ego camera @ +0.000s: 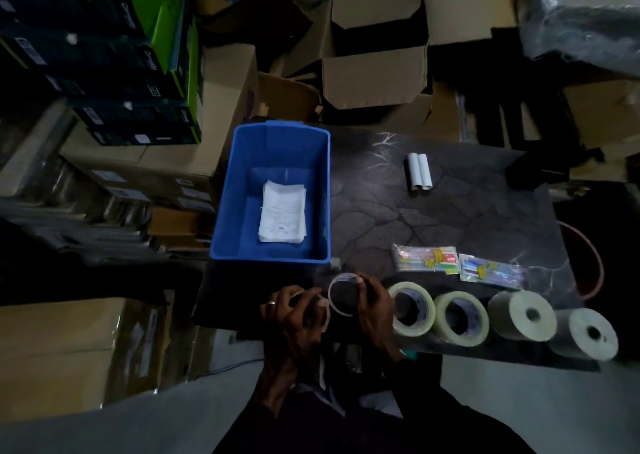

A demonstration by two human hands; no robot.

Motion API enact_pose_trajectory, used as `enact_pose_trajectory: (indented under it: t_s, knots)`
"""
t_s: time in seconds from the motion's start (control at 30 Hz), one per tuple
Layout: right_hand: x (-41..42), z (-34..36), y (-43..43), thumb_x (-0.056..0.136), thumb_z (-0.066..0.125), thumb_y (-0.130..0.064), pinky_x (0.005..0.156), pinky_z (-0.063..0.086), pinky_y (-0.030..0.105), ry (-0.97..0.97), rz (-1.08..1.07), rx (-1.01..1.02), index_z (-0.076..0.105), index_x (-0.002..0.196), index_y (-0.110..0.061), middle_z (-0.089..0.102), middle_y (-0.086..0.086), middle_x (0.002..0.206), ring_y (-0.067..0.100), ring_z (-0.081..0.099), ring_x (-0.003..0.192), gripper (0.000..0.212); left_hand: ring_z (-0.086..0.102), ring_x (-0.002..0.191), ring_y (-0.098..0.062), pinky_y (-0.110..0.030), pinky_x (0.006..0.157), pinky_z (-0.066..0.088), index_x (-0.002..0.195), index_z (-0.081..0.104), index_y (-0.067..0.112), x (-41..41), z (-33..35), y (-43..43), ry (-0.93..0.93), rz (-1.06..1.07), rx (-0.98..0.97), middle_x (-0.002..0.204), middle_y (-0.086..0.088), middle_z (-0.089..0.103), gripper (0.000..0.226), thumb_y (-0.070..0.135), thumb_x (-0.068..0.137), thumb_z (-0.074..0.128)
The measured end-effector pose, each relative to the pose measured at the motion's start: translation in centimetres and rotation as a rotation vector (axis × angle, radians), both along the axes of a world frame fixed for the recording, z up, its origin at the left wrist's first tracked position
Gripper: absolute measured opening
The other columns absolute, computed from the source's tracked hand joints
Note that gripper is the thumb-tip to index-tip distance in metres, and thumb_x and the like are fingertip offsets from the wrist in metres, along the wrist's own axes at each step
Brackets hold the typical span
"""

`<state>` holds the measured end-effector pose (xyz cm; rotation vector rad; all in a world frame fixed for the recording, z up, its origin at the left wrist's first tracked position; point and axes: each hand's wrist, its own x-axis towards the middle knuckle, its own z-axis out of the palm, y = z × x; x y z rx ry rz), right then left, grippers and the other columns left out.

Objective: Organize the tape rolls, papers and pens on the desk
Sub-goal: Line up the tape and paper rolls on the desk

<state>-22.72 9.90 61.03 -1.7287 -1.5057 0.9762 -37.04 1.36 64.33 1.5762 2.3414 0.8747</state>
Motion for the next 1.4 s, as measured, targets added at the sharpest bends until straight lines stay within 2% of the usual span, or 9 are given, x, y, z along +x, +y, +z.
enact_pose_trajectory:
  t_s: [0.13,0.27,0.47,0.53,0.63,0.8,1.07,1.3,1.4]
  knots:
    - [0.2,-2.2,-1.5,0.100,0.055,-0.022,0.083,0.039,0.010,-0.069,0.058,-0.029,0.071,0.105,-0.021,0.072,-0.008,0.100,0.005,0.062,0.092,0.017,0.057,0.095,-0.027,-0.041,0.084,0.042,0.106,0.069,0.035,-1.1,-3.3,0.2,0.040,0.093,-0.223,0.101,-0.001,0.062,0.034,0.052,0.091,0.043]
    - [-0.5,-2.8,-2.4,0.099,0.056,-0.019,0.084,0.042,0.008,-0.018,0.095,-0.047,0.071,0.102,-0.022,0.072,-0.008,0.100,0.005,0.064,0.092,0.015,0.063,0.091,-0.032,-0.044,0.085,0.045,0.107,0.070,0.035,-2.4,-5.6,0.7,0.057,0.112,-0.346,0.107,-0.005,0.067,0.039,0.053,0.091,0.039]
    - [-1.5,-3.8,-2.5,0.100,0.055,-0.014,0.091,0.048,0.020,0.021,0.071,-0.017,0.071,0.108,-0.015,0.073,-0.003,0.105,0.008,0.066,0.098,0.017,0.068,0.082,-0.040,-0.045,0.072,0.057,0.100,0.072,0.014,-3.2,-7.4,1.0,-0.081,0.086,-0.199,0.100,-0.023,0.068,0.049,0.051,0.095,0.040]
    - [-1.5,-4.5,-2.5,0.100,0.054,-0.017,0.093,0.049,0.025,0.018,0.059,-0.021,0.070,0.112,-0.013,0.073,0.001,0.109,0.014,0.067,0.101,0.021,0.065,0.097,-0.037,-0.044,0.085,0.054,0.111,0.069,0.017,-3.1,-7.7,1.3,-0.137,0.078,-0.184,0.111,-0.020,0.065,0.050,0.051,0.096,0.036]
    - [-1.4,-4.5,-2.6,0.100,0.052,-0.020,0.093,0.048,0.022,0.015,0.072,0.003,0.070,0.113,-0.012,0.073,0.001,0.110,0.012,0.066,0.101,0.023,0.054,0.117,-0.029,-0.037,0.100,0.043,0.126,0.061,0.024,-3.2,-7.9,1.7,-0.189,0.056,-0.157,0.127,-0.011,0.057,0.047,0.050,0.095,0.037]
    - [-1.3,-4.1,-2.8,0.101,0.055,-0.023,0.095,0.048,0.028,0.024,0.047,-0.034,0.070,0.113,-0.015,0.073,0.000,0.111,0.013,0.065,0.104,0.022,0.055,0.116,-0.028,-0.038,0.098,0.045,0.132,0.056,0.029,-3.4,-7.2,1.4,-0.182,0.020,-0.194,0.132,-0.011,0.054,0.052,0.055,0.095,0.031]
    - [1.2,-1.4,-1.6,0.102,0.052,-0.021,0.080,0.040,0.006,-0.034,-0.044,0.041,0.071,0.102,-0.014,0.072,-0.005,0.096,0.003,0.060,0.088,0.020,0.061,0.098,-0.028,-0.043,0.089,0.042,0.103,0.068,0.026,-1.7,-4.6,1.5,0.074,0.081,-0.089,0.113,-0.002,0.064,0.034,0.044,0.096,0.040]
    - [10.7,1.1,0.0,0.104,0.047,-0.024,0.077,0.040,0.009,-0.032,-0.354,0.142,0.066,0.090,-0.017,0.066,-0.003,0.086,0.011,0.060,0.084,0.024,0.063,0.103,-0.018,-0.036,0.089,0.043,0.106,0.068,0.023,6.6,-2.6,5.2,-0.112,-0.297,0.109,0.113,0.003,0.065,0.030,0.037,0.097,0.043]
    - [15.2,1.1,0.4,0.102,0.052,-0.021,0.084,0.045,0.025,-0.110,-0.485,0.204,0.068,0.096,-0.016,0.064,-0.001,0.091,0.020,0.061,0.090,0.018,0.058,0.113,-0.019,-0.034,0.098,0.045,0.122,0.059,0.023,10.4,-3.2,7.2,-0.362,-0.350,0.020,0.124,0.002,0.057,0.035,0.043,0.098,0.044]
